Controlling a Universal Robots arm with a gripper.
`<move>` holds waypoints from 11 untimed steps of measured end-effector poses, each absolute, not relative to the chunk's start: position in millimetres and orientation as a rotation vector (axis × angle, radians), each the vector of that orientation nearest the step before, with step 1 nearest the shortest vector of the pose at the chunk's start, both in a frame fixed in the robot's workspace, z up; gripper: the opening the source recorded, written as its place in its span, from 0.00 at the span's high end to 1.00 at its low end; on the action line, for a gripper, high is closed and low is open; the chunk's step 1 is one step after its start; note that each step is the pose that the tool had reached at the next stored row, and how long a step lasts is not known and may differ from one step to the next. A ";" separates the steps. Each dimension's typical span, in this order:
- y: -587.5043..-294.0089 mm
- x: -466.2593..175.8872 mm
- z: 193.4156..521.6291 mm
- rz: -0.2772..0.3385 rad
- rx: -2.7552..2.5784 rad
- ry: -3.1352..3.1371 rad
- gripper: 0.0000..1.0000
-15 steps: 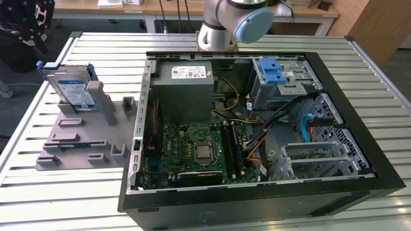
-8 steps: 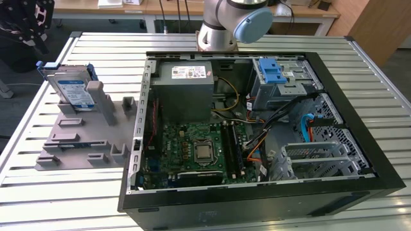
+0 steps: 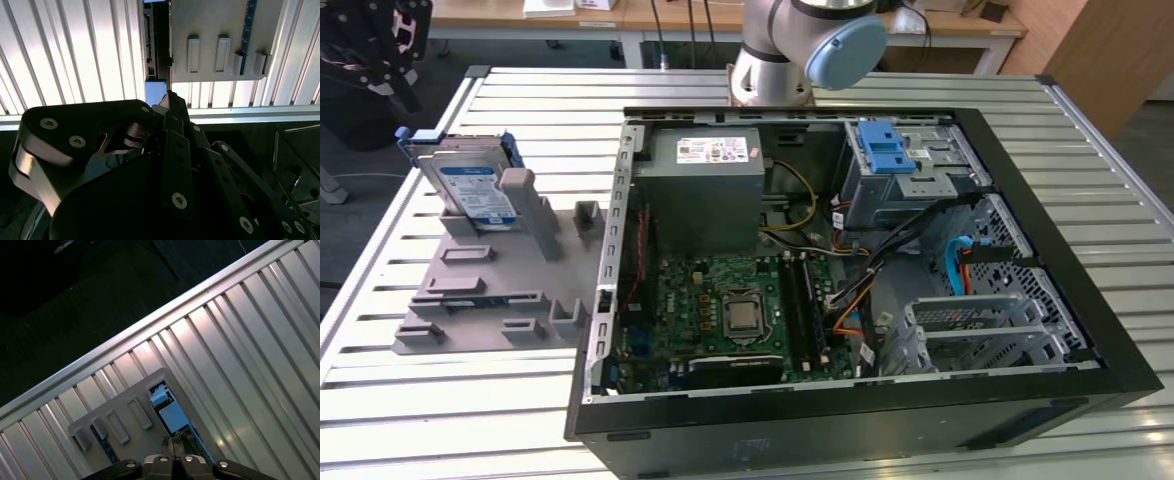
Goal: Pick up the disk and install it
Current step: 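Pick up the disk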
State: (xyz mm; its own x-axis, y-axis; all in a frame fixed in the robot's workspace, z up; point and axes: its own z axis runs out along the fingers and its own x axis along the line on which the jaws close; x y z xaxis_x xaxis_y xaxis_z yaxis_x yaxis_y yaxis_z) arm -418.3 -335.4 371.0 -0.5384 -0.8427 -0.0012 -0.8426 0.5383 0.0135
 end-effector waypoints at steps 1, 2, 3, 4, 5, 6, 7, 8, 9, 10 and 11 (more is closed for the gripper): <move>-335.4 -418.3 371.0 -0.019 1.511 -2.748 0.89; -335.4 -418.3 371.0 -0.019 1.515 -2.746 0.89; -335.4 -418.3 371.0 -0.019 1.519 -2.744 0.89; -335.4 -418.3 371.0 -0.019 1.523 -2.742 0.89; -335.4 -418.3 371.0 -0.019 1.527 -2.739 0.89; -335.4 -418.3 371.0 -0.019 1.533 -2.736 0.89; -335.4 -418.3 371.0 -0.019 1.540 -2.732 0.89; -335.4 -418.3 371.0 -0.019 1.550 -2.727 0.89; -335.4 -418.3 371.0 -0.019 1.561 -2.720 0.89; -335.4 -418.3 371.0 -0.019 1.575 -2.713 0.89; -335.4 -418.3 371.0 -0.019 1.592 -2.703 0.89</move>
State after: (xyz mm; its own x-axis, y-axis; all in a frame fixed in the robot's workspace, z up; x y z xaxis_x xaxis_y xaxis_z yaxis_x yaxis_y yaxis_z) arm -418.3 -335.4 371.0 -0.4849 -0.8746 -0.0018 -0.8745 0.4848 0.0129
